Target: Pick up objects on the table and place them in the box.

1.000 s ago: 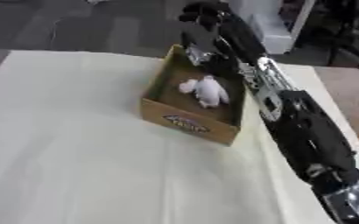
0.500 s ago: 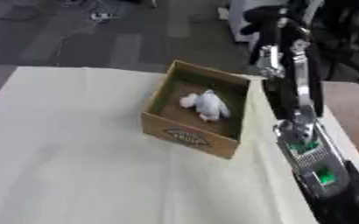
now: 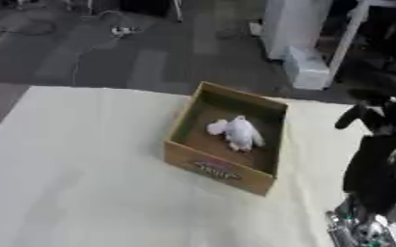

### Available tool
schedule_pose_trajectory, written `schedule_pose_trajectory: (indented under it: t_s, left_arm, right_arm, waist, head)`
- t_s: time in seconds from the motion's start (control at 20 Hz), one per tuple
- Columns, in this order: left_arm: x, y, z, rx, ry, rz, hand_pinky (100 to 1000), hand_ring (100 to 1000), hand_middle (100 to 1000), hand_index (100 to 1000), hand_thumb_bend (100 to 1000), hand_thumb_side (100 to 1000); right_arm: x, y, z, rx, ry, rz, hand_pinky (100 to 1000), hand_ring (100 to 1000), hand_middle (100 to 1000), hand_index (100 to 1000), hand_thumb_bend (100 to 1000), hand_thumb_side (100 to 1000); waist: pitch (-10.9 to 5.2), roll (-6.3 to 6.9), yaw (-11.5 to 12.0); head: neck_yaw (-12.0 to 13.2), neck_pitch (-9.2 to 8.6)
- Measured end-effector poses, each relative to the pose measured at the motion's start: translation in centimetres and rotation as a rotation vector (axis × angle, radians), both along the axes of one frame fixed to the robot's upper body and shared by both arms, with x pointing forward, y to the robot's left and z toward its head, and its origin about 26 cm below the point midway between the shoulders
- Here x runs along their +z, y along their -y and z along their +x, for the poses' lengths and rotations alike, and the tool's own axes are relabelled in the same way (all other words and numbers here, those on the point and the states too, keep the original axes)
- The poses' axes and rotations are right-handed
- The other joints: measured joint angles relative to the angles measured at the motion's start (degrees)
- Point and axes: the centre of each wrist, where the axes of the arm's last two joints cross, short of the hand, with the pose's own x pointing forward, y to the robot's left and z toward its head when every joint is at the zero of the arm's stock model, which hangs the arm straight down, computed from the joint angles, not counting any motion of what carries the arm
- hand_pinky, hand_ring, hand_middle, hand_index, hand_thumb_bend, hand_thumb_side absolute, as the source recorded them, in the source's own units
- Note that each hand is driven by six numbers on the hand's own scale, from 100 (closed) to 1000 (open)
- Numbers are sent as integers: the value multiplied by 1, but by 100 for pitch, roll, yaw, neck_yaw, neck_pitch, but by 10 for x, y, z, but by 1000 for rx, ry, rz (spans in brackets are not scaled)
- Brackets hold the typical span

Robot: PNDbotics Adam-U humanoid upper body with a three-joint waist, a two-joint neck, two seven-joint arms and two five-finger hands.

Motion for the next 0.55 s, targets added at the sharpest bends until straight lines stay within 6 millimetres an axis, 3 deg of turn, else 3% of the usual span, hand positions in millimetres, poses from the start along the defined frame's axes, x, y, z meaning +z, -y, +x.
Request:
schedule_pose_trajectory:
  t_s: [0.2,0.45,0.55]
  left_arm:
    - [5,1,2,-8,19,20,977,807,828,854,100,1000]
    - [8,-2,2,-21,31,62,979,806,829,855,100,1000]
    - [9,-2,2,-28,38,69,979,807,829,855,100,1000]
  right_arm:
    - [0,-1,0,20,7,13,260,558,647,695,100,864]
    - [0,-1,0,29,13,13,264,555,644,694,100,863]
    - [0,0,0,28,14,13,263,554,643,693,100,864]
  waist:
    - [20,0,-8]
    - [86,-42,-3]
    - [92,-37,-6]
  head:
    - [32,-212]
    - [394,-664]
    - [452,-759]
